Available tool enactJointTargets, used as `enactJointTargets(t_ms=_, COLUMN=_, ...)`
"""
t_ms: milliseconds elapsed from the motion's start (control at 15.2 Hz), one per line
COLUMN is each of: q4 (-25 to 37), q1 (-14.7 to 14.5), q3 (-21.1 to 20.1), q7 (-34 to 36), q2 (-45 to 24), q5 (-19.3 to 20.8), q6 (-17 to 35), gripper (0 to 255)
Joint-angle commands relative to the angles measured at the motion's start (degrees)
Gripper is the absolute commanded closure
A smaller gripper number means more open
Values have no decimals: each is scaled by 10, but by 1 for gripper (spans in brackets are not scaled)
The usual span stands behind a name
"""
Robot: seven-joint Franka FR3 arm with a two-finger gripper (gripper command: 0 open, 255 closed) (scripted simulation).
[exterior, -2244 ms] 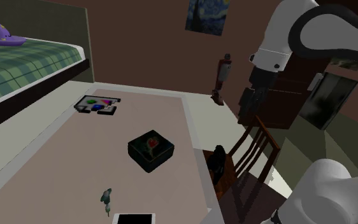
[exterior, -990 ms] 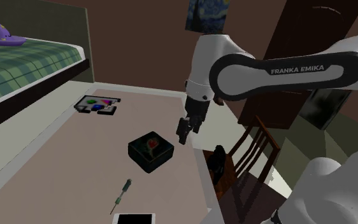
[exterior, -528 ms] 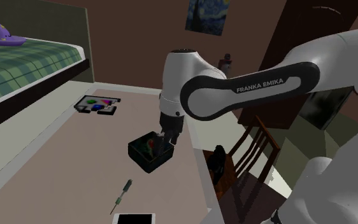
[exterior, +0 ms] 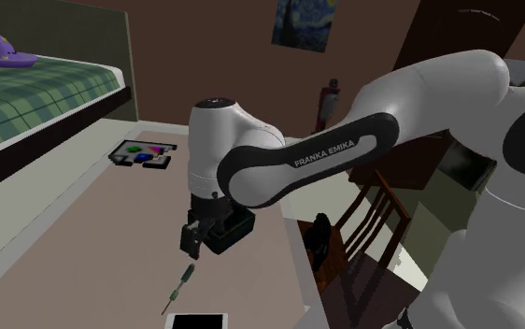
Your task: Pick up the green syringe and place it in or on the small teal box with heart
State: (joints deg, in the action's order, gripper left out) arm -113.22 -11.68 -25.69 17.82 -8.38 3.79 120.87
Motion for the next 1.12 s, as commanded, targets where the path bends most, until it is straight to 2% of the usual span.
enactJointTargets(t_ms=0, q4=35, q1=-15, q3=-5, q7=14, q2=-43, q5=24, q6=2, gripper=0)
enactJointTargets(t_ms=528, q4=190, q1=-94, q3=-1, q7=47, q2=-212, q5=107, q6=-4, gripper=0)
enactJointTargets(t_ms=1056, q4=173, q1=-100, q3=9, q7=56, q2=-241, q5=121, q6=40, gripper=0)
